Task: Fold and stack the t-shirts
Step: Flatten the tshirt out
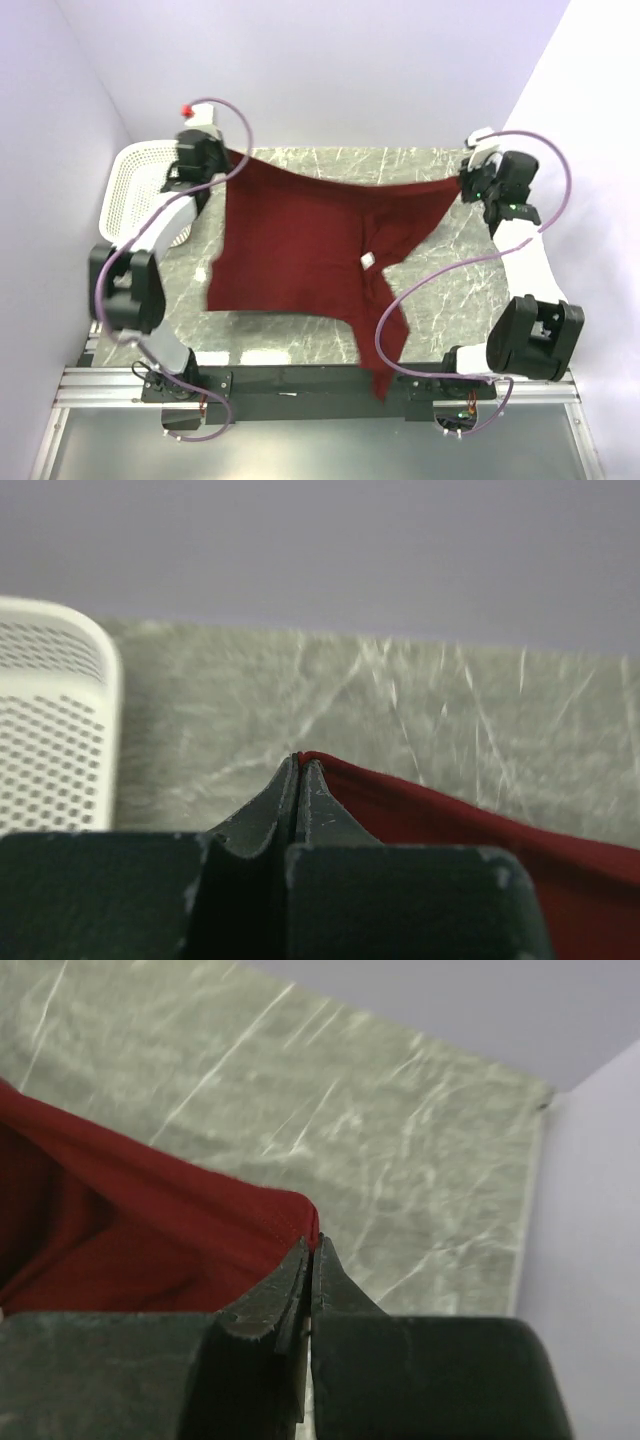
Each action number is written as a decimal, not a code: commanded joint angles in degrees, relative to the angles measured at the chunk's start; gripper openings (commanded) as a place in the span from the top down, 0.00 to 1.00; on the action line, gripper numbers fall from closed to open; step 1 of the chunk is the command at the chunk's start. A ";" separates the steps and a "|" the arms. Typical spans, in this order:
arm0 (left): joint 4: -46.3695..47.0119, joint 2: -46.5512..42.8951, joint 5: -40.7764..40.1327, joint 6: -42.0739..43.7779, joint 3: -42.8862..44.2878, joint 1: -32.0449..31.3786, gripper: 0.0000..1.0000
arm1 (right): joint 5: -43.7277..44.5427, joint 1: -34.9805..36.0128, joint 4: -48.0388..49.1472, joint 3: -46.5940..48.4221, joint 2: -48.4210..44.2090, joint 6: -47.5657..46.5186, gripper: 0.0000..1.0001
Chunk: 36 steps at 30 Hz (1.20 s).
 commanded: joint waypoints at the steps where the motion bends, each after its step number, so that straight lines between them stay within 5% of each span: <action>1: 1.20 5.94 -0.94 4.31 6.75 -2.99 1.00 | -3.54 -0.54 12.04 0.54 2.04 -3.88 1.00; 11: -4.78 14.95 -2.18 5.72 16.44 -4.31 1.00 | -5.90 1.48 4.13 12.83 13.15 -0.81 1.00; 18: -0.04 -2.17 -6.47 5.37 6.62 -4.14 1.00 | -22.58 13.22 -21.92 35.15 5.07 2.97 1.00; 21: 2.07 -11.14 -8.06 3.53 4.93 -3.96 1.00 | -20.96 24.46 -26.82 47.37 -0.47 6.20 1.00; 24: 3.48 -18.70 -8.86 1.42 6.06 -3.96 1.00 | -18.92 28.55 -25.24 58.61 -3.64 14.26 1.00; 30: 3.57 -30.13 -10.79 1.76 13.61 -3.96 1.00 | -31.84 3.72 -7.32 76.03 -2.76 41.70 1.00; 31: 3.48 -30.76 -10.97 2.03 14.67 -4.05 1.00 | -29.32 -1.71 -6.78 80.40 -2.76 41.38 1.00; 36: -0.82 -30.07 -8.60 1.94 23.27 -4.05 0.99 | -23.15 -6.42 -11.52 85.81 -2.94 34.97 1.00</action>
